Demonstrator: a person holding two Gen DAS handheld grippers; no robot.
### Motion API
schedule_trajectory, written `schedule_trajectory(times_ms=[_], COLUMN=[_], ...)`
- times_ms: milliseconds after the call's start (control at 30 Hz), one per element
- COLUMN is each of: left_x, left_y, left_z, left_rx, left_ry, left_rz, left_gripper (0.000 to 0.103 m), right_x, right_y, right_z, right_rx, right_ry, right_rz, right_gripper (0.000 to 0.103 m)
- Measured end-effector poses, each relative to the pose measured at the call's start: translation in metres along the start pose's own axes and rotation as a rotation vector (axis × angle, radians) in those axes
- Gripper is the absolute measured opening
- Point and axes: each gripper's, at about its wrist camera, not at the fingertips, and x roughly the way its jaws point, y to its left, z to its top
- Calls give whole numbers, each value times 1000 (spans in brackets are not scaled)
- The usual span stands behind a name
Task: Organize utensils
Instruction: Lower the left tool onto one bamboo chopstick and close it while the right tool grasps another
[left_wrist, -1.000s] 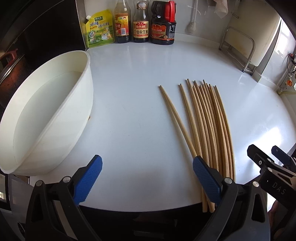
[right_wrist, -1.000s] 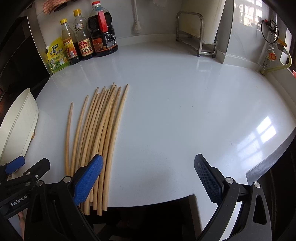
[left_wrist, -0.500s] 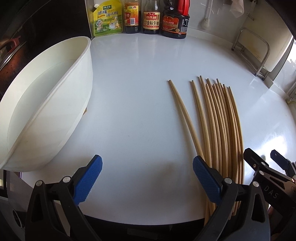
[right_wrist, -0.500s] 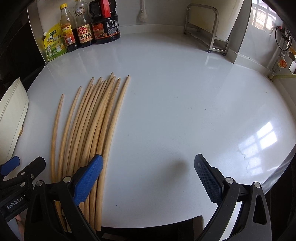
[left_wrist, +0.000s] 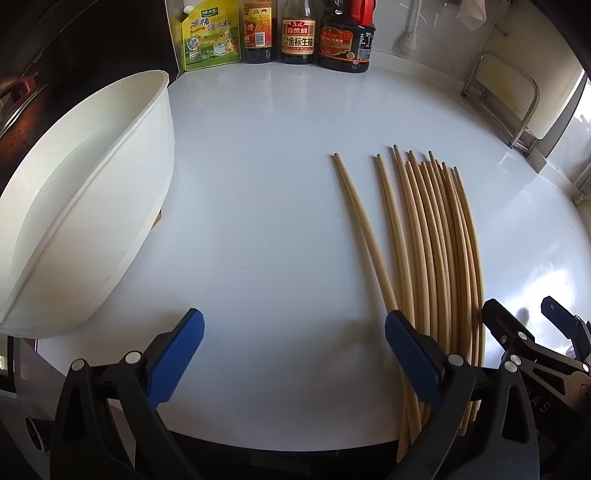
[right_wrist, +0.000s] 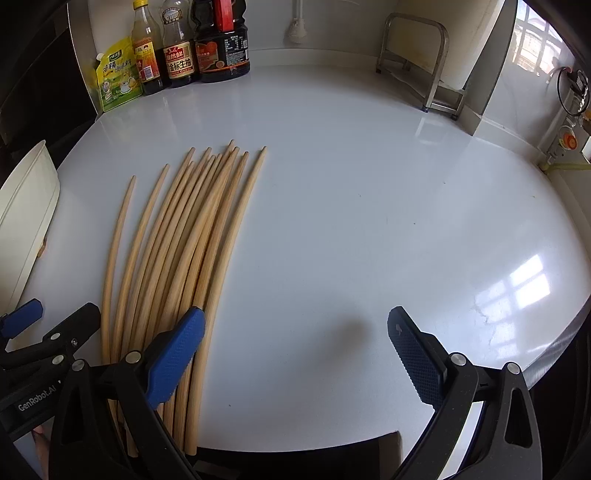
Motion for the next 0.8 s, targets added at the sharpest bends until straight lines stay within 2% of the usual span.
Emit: schedule_trajectory(times_ms=[100, 267, 567, 800], left_x=[-3, -2, 2, 7], left_y=[3, 6, 11, 3], left_z=[1, 1, 0, 3], left_rx=[-8, -13, -25, 8], left_ry=[-10, -5, 7, -1], left_rz=[0, -2, 2, 20], left_gripper=[97, 97, 97, 97], right_x=[1, 4, 3, 8], right_y=[1, 1, -8, -16], right_z=[1, 0, -2, 3], right_rx=[-6, -21, -34, -24], right_ry=[2, 9, -25, -42], right_rz=[5, -33, -53, -24], right_gripper=[94, 94, 94, 94])
